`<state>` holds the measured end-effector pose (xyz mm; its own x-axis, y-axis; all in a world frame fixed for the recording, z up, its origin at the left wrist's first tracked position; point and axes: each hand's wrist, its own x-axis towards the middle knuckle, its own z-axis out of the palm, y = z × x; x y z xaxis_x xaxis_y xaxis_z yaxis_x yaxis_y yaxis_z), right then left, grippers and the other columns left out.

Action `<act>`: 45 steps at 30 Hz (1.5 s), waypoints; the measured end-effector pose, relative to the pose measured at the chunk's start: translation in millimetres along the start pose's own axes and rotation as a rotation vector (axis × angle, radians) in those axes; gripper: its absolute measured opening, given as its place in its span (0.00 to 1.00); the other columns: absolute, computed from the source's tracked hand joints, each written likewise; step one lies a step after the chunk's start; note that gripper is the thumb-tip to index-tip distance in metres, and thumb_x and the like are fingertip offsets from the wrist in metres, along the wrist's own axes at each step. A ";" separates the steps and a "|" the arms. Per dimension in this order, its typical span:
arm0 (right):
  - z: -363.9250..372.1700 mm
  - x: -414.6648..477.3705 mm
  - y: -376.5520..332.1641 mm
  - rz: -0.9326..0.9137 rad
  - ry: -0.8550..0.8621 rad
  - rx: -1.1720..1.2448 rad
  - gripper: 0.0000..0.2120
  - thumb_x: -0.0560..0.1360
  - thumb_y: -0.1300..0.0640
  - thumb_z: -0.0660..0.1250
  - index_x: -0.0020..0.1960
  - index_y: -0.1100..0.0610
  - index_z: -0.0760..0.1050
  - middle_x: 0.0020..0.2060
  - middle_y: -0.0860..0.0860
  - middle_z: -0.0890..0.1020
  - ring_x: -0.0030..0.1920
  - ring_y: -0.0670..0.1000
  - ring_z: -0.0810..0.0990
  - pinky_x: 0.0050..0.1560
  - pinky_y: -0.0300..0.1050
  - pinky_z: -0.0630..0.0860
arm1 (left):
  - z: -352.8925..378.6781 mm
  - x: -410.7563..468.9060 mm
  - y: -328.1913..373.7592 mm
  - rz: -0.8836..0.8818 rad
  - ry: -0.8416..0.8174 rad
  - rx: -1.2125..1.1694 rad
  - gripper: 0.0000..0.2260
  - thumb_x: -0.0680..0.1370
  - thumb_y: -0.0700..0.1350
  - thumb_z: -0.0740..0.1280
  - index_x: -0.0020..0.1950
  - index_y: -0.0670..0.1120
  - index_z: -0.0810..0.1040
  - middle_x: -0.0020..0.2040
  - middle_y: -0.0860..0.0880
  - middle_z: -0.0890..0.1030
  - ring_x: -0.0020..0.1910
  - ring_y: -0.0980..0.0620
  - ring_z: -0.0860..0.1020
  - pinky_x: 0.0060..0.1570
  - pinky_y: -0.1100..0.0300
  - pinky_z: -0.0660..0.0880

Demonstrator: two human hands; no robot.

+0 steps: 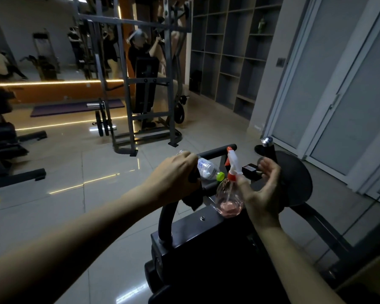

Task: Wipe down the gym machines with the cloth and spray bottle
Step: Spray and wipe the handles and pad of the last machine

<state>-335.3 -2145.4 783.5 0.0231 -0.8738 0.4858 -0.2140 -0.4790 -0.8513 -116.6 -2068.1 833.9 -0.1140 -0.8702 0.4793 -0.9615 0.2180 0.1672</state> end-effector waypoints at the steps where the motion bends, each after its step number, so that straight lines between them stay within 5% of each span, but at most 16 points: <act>1: 0.3 -5.6 -7.6 -0.055 0.100 -0.022 0.25 0.71 0.47 0.70 0.64 0.54 0.68 0.58 0.50 0.74 0.57 0.42 0.72 0.55 0.28 0.67 | 0.0 -3.4 -0.2 -0.006 0.011 -0.038 0.13 0.77 0.49 0.68 0.54 0.43 0.71 0.46 0.46 0.73 0.36 0.46 0.72 0.34 0.49 0.73; 2: 1.4 -9.8 -13.1 -0.125 0.135 -0.033 0.17 0.73 0.49 0.69 0.58 0.55 0.71 0.52 0.50 0.75 0.52 0.42 0.74 0.52 0.32 0.70 | -0.3 -6.3 -2.5 -0.011 0.005 -0.066 0.15 0.78 0.51 0.65 0.58 0.43 0.69 0.47 0.46 0.73 0.35 0.45 0.72 0.34 0.50 0.72; 4: 7.2 -17.5 -20.2 -0.223 -0.079 -0.038 0.07 0.74 0.52 0.66 0.48 0.55 0.73 0.42 0.48 0.77 0.44 0.42 0.76 0.44 0.38 0.74 | -1.9 -5.9 -7.6 -0.023 -0.081 -0.007 0.17 0.80 0.55 0.58 0.61 0.44 0.70 0.48 0.46 0.74 0.37 0.44 0.75 0.35 0.50 0.74; 8: 35.4 -27.9 -17.5 -0.118 -0.676 -0.194 0.11 0.74 0.49 0.69 0.52 0.53 0.77 0.46 0.47 0.81 0.46 0.45 0.80 0.46 0.46 0.80 | -10.1 20.2 -7.5 -0.054 -0.209 0.247 0.18 0.83 0.54 0.54 0.47 0.44 0.76 0.40 0.46 0.77 0.36 0.43 0.76 0.36 0.50 0.75; 11: 52.2 -32.0 -19.2 -0.006 -0.554 -0.124 0.12 0.73 0.55 0.71 0.54 0.54 0.74 0.47 0.50 0.81 0.46 0.48 0.81 0.42 0.35 0.75 | -7.7 29.9 -4.8 -0.154 -0.289 0.267 0.16 0.84 0.51 0.55 0.44 0.43 0.75 0.43 0.43 0.78 0.39 0.42 0.73 0.37 0.52 0.70; 13: 57.2 -27.7 -26.5 0.118 -0.378 0.100 0.12 0.72 0.59 0.66 0.54 0.58 0.72 0.46 0.54 0.80 0.45 0.49 0.80 0.39 0.33 0.75 | -6.8 26.8 -8.6 -0.301 -0.280 0.059 0.17 0.84 0.52 0.55 0.43 0.44 0.75 0.45 0.41 0.80 0.42 0.40 0.76 0.38 0.53 0.68; 16: 57.9 -15.4 -50.5 0.161 -0.238 0.310 0.09 0.78 0.60 0.64 0.57 0.62 0.72 0.47 0.56 0.79 0.39 0.37 0.78 0.35 0.30 0.73 | -5.3 -1.1 -8.1 -0.293 -0.096 -0.235 0.16 0.85 0.54 0.55 0.56 0.46 0.77 0.51 0.45 0.81 0.50 0.42 0.79 0.48 0.48 0.75; 20: 84.4 -2.5 -73.1 0.297 -0.595 0.413 0.14 0.83 0.50 0.60 0.61 0.58 0.75 0.45 0.49 0.81 0.44 0.46 0.80 0.38 0.36 0.76 | 8.6 -42.8 -3.4 -0.237 0.113 -0.229 0.17 0.81 0.51 0.58 0.68 0.48 0.72 0.56 0.48 0.79 0.53 0.47 0.77 0.54 0.50 0.75; 23: 112.5 -3.2 -77.2 0.044 -0.680 0.008 0.21 0.77 0.37 0.64 0.52 0.55 0.80 0.41 0.48 0.83 0.43 0.49 0.82 0.42 0.40 0.77 | 14.4 -63.1 1.7 -0.358 0.293 -0.327 0.17 0.79 0.46 0.63 0.68 0.47 0.75 0.54 0.49 0.83 0.51 0.49 0.81 0.50 0.50 0.78; 26: 116.4 8.8 -80.1 -0.191 -0.629 -0.378 0.19 0.78 0.41 0.64 0.40 0.56 0.80 0.34 0.51 0.82 0.37 0.51 0.81 0.36 0.43 0.74 | 12.0 -83.6 5.7 -0.568 0.345 -0.678 0.14 0.78 0.45 0.71 0.62 0.51 0.76 0.52 0.55 0.84 0.50 0.59 0.82 0.50 0.56 0.82; 29: 131.2 37.8 -97.4 0.007 -0.842 -0.563 0.15 0.76 0.49 0.63 0.39 0.59 0.78 0.35 0.56 0.83 0.34 0.56 0.82 0.30 0.45 0.75 | 9.5 -85.3 -0.2 -0.633 0.244 -0.720 0.15 0.75 0.51 0.74 0.60 0.52 0.77 0.49 0.55 0.84 0.48 0.60 0.83 0.48 0.53 0.82; 32: 140.4 49.9 -107.5 0.132 -1.006 -0.640 0.11 0.78 0.56 0.62 0.47 0.63 0.79 0.41 0.58 0.81 0.38 0.57 0.79 0.36 0.45 0.74 | -0.3 -76.1 -4.1 -0.676 0.131 -0.703 0.20 0.71 0.61 0.74 0.58 0.53 0.78 0.47 0.53 0.85 0.46 0.56 0.84 0.46 0.47 0.83; 34: 141.1 47.2 -98.9 0.212 -0.956 -0.519 0.13 0.78 0.56 0.63 0.51 0.63 0.81 0.45 0.58 0.82 0.45 0.59 0.81 0.47 0.50 0.77 | -5.7 -73.0 -7.1 -0.668 0.099 -0.752 0.16 0.74 0.54 0.76 0.57 0.50 0.79 0.47 0.49 0.86 0.45 0.53 0.85 0.46 0.46 0.84; 38: 134.0 3.8 -71.3 0.311 -0.425 0.020 0.22 0.75 0.43 0.59 0.45 0.60 0.81 0.41 0.55 0.84 0.47 0.61 0.82 0.51 0.55 0.78 | -10.7 -73.6 -4.7 -0.575 0.101 -0.848 0.10 0.77 0.41 0.74 0.57 0.48 0.82 0.46 0.46 0.86 0.44 0.50 0.86 0.45 0.48 0.84; 42: 134.3 -48.7 -66.0 -0.261 -0.229 -0.390 0.12 0.78 0.48 0.60 0.56 0.53 0.76 0.54 0.53 0.77 0.53 0.53 0.74 0.52 0.48 0.73 | 1.1 -86.8 -4.5 -0.538 0.119 -0.871 0.10 0.76 0.40 0.71 0.56 0.49 0.84 0.46 0.48 0.87 0.46 0.50 0.86 0.43 0.52 0.83; 45: 134.4 -44.0 -65.6 -0.465 -0.218 -0.568 0.10 0.77 0.50 0.62 0.51 0.55 0.77 0.51 0.54 0.76 0.51 0.55 0.74 0.48 0.47 0.72 | 7.6 -100.4 -4.2 -0.592 0.150 -0.976 0.16 0.76 0.28 0.66 0.51 0.47 0.85 0.45 0.47 0.87 0.43 0.55 0.83 0.44 0.60 0.79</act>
<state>-191.1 -2086.9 791.4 0.4134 -0.6176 0.6691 -0.6030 -0.7362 -0.3071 -103.0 -1985.0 778.5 0.3845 -0.9034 0.1899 -0.2444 0.0987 0.9646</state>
